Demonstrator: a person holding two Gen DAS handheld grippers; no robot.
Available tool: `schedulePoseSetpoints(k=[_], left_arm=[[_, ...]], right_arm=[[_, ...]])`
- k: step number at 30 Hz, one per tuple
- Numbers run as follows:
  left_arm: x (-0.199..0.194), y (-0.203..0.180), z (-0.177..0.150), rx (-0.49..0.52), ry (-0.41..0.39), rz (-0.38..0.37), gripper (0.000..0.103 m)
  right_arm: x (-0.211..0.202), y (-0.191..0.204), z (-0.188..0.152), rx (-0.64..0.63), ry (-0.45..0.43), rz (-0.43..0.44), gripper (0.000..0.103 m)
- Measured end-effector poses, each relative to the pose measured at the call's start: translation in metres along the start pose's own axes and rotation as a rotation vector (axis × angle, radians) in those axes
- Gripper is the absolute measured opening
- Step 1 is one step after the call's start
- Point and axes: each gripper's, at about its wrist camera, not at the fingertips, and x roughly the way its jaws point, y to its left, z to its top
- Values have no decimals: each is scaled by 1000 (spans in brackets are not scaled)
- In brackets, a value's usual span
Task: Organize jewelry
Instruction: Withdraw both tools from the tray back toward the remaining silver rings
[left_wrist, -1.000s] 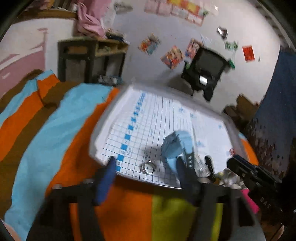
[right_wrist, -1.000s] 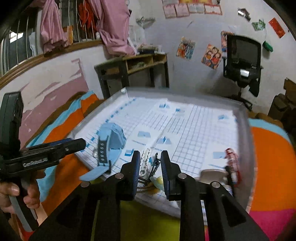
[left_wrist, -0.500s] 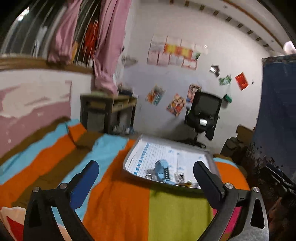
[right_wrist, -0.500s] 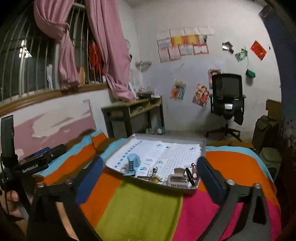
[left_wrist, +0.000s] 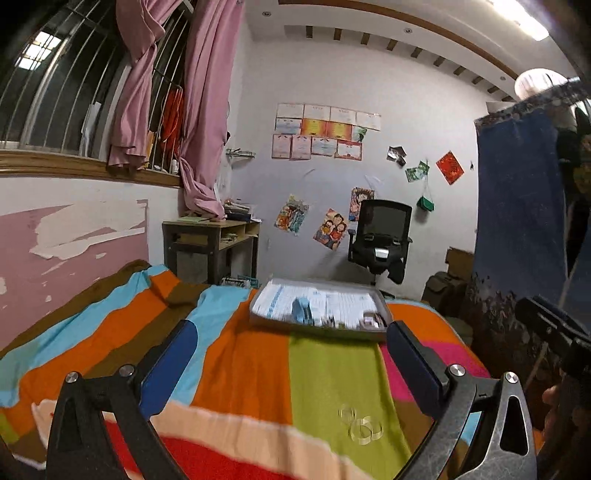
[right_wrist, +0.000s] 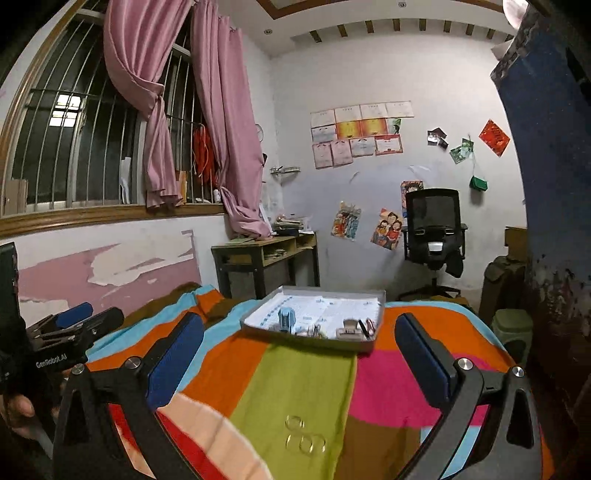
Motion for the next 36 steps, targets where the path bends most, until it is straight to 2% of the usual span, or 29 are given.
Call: schedulePoseSetpoints(k=[3,9,14,20,28,36], left_arm=[[-21,-1,-22,16,34,-1,103],[-42,-3,-60,18,146,-1,103],[-58,-8,-84,40,170,3,103],[-61,-14,-97,49,197,2,103],[-56,-16,-90,51,206,-4,103],[-25,-13,-57,24,162,0,103]], right_arm=[[-27,6,-18,-8,21,-18,102],[-54,4,-63,19,132,-68,102],[-67,-4,-92,53,191,-106,102],[-72,-2,-111,27,222,-153,102],[-64,1,-108,32,231,-157,102],[-40,-3,-72,-8,140,-142,102]])
